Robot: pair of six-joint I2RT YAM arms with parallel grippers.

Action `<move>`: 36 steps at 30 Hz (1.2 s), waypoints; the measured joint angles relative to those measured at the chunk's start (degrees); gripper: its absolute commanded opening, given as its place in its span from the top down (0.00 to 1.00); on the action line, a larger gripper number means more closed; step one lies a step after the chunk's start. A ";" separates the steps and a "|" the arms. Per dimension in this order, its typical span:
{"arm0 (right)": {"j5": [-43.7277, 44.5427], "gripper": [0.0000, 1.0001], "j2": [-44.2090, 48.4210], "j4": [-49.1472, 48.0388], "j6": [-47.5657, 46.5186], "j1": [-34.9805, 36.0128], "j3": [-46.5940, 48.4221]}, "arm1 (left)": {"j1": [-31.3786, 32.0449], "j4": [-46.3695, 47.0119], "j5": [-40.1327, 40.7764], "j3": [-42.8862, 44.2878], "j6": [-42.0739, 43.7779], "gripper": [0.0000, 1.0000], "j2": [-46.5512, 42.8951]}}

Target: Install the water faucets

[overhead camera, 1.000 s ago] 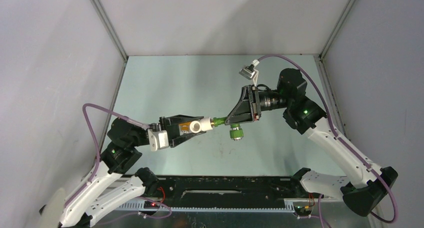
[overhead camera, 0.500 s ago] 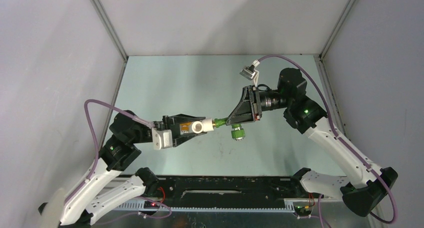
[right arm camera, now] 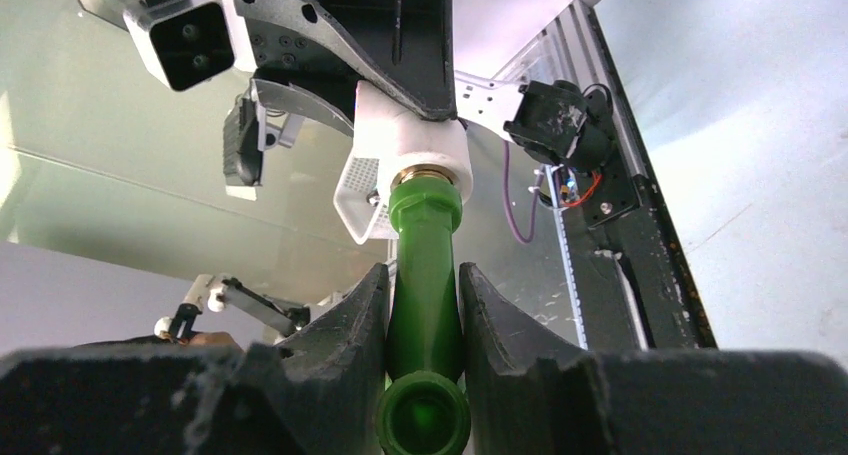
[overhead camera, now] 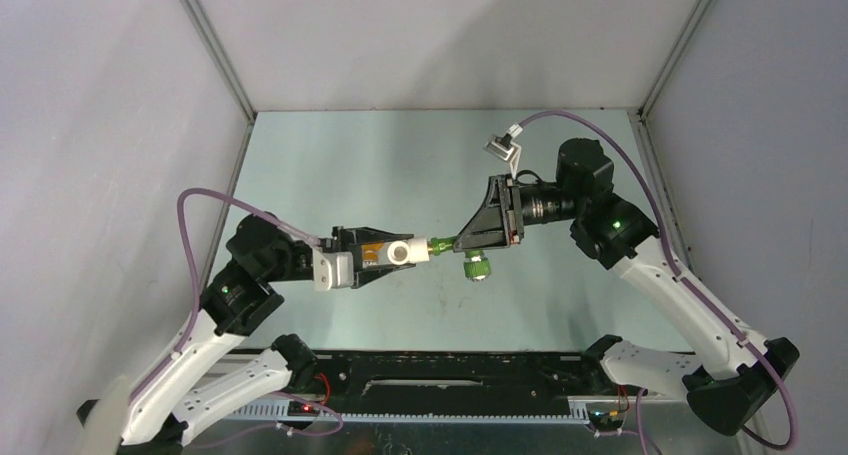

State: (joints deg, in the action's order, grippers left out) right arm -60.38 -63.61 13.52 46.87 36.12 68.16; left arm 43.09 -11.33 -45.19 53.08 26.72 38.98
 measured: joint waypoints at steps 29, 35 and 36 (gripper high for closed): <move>6.21 1.00 2.56 4.68 -12.61 1.81 0.02 | 0.50 20.74 0.15 -8.70 -17.90 1.00 -1.05; 6.19 1.00 2.78 3.67 -9.84 -0.90 0.00 | 0.68 26.05 6.54 -12.70 -26.21 1.00 -2.14; 6.19 1.00 2.99 2.89 -9.20 -1.46 -0.26 | 0.68 27.50 7.78 -13.77 -28.24 1.00 -2.29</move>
State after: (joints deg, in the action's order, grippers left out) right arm -54.19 -60.62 16.40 37.67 34.65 67.90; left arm 43.77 16.16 -37.41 39.31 -1.52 36.69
